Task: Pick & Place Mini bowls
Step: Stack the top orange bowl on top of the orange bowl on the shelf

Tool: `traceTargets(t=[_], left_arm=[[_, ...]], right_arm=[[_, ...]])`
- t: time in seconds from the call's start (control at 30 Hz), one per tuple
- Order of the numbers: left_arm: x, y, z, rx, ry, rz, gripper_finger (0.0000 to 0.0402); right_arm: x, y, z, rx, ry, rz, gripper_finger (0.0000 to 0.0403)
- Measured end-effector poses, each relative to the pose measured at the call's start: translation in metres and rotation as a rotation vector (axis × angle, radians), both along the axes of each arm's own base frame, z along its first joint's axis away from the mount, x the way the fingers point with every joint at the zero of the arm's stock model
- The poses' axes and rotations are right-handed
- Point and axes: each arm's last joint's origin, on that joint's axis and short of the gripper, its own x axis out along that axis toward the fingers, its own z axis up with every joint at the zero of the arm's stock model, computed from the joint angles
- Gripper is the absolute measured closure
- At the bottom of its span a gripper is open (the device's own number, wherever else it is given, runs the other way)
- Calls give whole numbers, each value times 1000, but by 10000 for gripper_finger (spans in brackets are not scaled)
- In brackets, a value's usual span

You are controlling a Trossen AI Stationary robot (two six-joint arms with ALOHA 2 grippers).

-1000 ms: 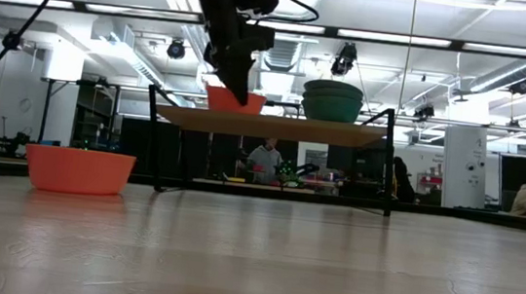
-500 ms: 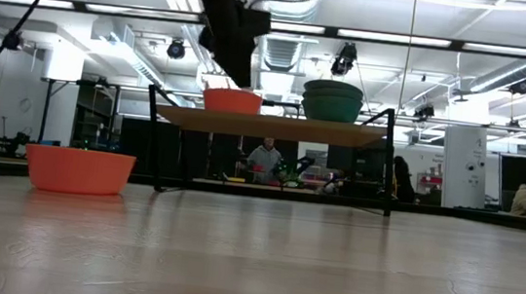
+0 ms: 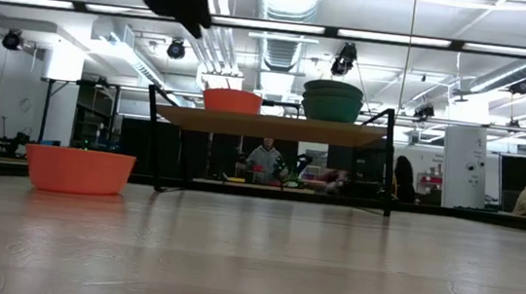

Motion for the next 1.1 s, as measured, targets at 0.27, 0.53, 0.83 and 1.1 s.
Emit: traceTargets(t=[0.27, 0.53, 0.83, 1.1], left_arm=[[-27, -42, -35, -100, 47, -40, 273], [-28, -79, -96, -169, 86, -110, 273], [-31, -96, -143, -267, 128, -85, 273], [-41, -95, -174, -265, 188, -80, 273]], right_arm=[[-6, -6, 5, -4, -15, -15, 179], [-8, -9, 6, -5, -8, -10, 179], [-8, -9, 6, -6, -3, -3, 179], [-8, -9, 6, -3, -2, -8, 179]])
